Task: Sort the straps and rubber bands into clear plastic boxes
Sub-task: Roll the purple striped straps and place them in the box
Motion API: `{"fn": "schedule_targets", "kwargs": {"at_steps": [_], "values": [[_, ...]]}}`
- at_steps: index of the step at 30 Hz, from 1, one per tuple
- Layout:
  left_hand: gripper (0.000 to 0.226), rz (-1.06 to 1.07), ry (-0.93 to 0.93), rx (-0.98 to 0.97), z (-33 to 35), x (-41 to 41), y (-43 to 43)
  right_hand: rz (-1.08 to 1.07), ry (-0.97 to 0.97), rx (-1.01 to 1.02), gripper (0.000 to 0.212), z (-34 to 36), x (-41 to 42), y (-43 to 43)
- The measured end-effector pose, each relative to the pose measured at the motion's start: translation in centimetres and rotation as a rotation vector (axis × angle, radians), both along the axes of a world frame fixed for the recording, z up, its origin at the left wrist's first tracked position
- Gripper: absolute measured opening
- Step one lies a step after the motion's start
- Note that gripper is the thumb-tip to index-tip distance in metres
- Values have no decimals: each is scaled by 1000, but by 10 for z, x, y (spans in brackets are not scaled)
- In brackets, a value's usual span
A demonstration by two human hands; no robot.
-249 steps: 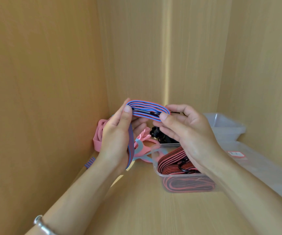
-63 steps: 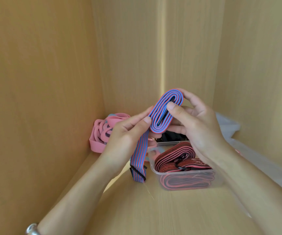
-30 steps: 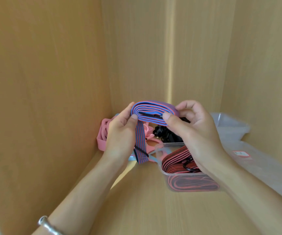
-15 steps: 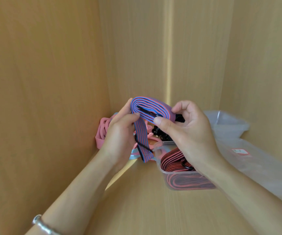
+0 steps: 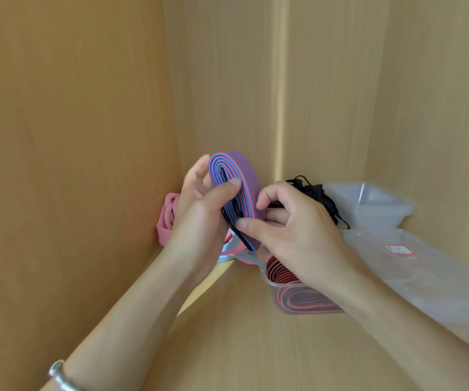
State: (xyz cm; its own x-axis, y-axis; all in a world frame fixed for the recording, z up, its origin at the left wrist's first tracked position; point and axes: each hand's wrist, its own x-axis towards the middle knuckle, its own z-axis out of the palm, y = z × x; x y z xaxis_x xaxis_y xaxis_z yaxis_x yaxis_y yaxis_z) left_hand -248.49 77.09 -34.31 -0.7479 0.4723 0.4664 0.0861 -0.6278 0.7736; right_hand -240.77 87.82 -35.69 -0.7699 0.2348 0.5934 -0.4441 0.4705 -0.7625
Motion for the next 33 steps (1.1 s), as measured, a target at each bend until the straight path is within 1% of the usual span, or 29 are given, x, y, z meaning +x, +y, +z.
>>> {"fn": "schedule_targets", "kwargs": {"at_steps": [2, 3, 4, 6, 9, 12, 16, 18, 21, 23, 24, 25, 28, 29, 31, 32, 33], "values": [[47, 17, -2, 15, 0, 0, 0, -14, -7, 31, 24, 2, 1, 2], [50, 14, -2, 16, 0, 0, 0, -26, -11, 53, 24, 3, 1, 3], [53, 2, 3, 20, 1, 1, 0, -26, -11, 54, 25, 3, 1, 3], [51, -35, 19, 50, 1, 1, 0, -28, 13, 21, 30, 4, 0, 5], [47, -100, 34, 54, 2, 4, 0, 2, 43, -141, 33, 5, -2, 9], [50, -159, 16, 26, 1, 6, 1, 74, 43, -297, 32, 7, -1, 10], [34, -62, 45, -8, -3, 7, 6, 91, 77, -361, 30, 6, -3, 9], [35, -37, 89, -76, -5, 9, 8, 105, 95, -383, 30, 6, -4, 9], [50, -94, 137, -212, -7, 12, 8, 95, 98, -355, 26, 9, -3, 13], [57, -89, 172, -272, -9, 11, 8, 86, 65, -334, 15, 11, -1, 18], [56, -70, 193, -276, -10, 10, 8, 84, 47, -317, 8, 13, -1, 22], [53, -46, 217, -273, -11, 9, 8, 62, 36, -277, 10, 14, 0, 27], [50, 31, 301, -282, -12, 7, 10, -16, 3, -130, 32, 19, 3, 38], [51, 53, 347, -288, -12, 7, 11, -27, 2, -113, 32, 21, 4, 41], [52, 91, 456, -306, -13, 6, 12, -12, 35, -113, 22, 23, 4, 50], [53, 115, 516, -331, -13, 6, 12, 5, 55, -120, 24, 24, 4, 54], [54, 141, 584, -369, -13, 6, 12, 17, 68, -112, 34, 25, 4, 60]]}}
